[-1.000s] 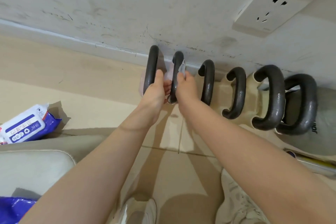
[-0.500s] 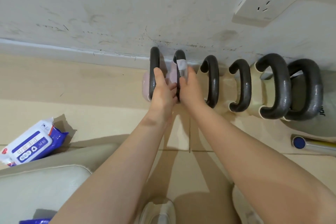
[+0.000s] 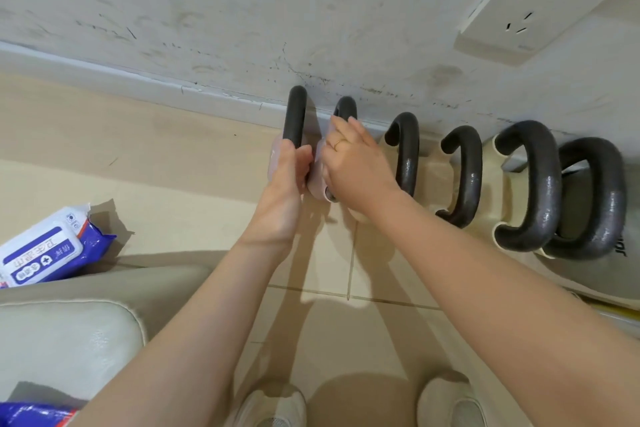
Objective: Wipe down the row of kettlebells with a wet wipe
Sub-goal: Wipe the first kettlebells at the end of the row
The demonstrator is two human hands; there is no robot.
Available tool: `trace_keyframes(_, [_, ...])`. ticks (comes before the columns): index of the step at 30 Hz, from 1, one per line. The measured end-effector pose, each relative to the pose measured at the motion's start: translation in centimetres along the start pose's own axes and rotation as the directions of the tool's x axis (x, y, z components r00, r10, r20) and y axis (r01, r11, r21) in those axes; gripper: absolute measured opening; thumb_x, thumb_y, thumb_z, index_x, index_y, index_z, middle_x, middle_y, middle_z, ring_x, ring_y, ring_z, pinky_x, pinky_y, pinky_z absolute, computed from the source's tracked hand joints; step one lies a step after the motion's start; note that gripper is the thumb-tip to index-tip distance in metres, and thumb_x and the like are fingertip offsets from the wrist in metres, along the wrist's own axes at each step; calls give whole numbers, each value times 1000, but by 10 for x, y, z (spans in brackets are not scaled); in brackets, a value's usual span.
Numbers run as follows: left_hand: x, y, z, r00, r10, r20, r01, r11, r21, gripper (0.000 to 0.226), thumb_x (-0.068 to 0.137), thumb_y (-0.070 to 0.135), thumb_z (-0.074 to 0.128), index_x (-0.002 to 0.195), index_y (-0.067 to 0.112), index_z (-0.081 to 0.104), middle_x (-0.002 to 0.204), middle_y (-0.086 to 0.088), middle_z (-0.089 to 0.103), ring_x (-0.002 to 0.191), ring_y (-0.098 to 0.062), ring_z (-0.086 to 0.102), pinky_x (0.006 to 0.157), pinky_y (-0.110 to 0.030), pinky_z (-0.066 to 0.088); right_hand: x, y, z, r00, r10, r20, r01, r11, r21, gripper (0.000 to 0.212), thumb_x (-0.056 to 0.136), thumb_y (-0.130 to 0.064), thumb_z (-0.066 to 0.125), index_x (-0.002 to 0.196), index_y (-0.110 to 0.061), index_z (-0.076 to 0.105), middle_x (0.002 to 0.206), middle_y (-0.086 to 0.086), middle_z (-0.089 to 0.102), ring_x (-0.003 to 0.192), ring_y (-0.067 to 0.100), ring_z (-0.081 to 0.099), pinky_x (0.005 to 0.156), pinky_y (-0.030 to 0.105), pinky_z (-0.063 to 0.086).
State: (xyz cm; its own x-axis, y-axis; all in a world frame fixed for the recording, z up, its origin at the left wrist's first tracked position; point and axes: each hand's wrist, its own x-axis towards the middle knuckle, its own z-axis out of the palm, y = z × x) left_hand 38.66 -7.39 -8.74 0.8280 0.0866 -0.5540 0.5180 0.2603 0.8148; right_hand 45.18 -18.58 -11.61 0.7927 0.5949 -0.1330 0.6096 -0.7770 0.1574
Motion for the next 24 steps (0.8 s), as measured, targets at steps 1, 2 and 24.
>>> trace_keyframes(1, [0, 0, -2, 1000, -9, -16, 8, 1000, -16, 62, 97, 52, 17, 134, 11, 45, 129, 1, 56, 116, -5, 54, 100, -16, 40, -5, -4, 5, 1000, -10, -15, 9, 999, -38, 44, 80, -20, 31, 83, -6, 73, 97, 12, 72, 116, 29, 57, 108, 41, 34])
trace_keyframes(2, [0, 2, -2, 1000, -10, -30, 9, 1000, -23, 62, 98, 49, 16, 137, 8, 42, 137, -4, 51, 124, -9, 49, 104, -20, 36, -16, -10, 11, 998, -55, -5, 54, 996, -70, 44, 81, -19, 31, 87, -8, 74, 95, 9, 72, 115, 29, 58, 110, 40, 30])
trace_keyframes(24, [23, 24, 41, 1000, 25, -11, -13, 807, 591, 36, 96, 21, 33, 119, 5, 55, 106, -20, 62, 96, -32, 56, 90, -37, 45, -71, -25, 51, 983, -83, -162, 42, 970, -238, 53, 84, -25, 53, 135, -15, 46, 142, -1, 47, 138, 18, 30, 115, 30, 15])
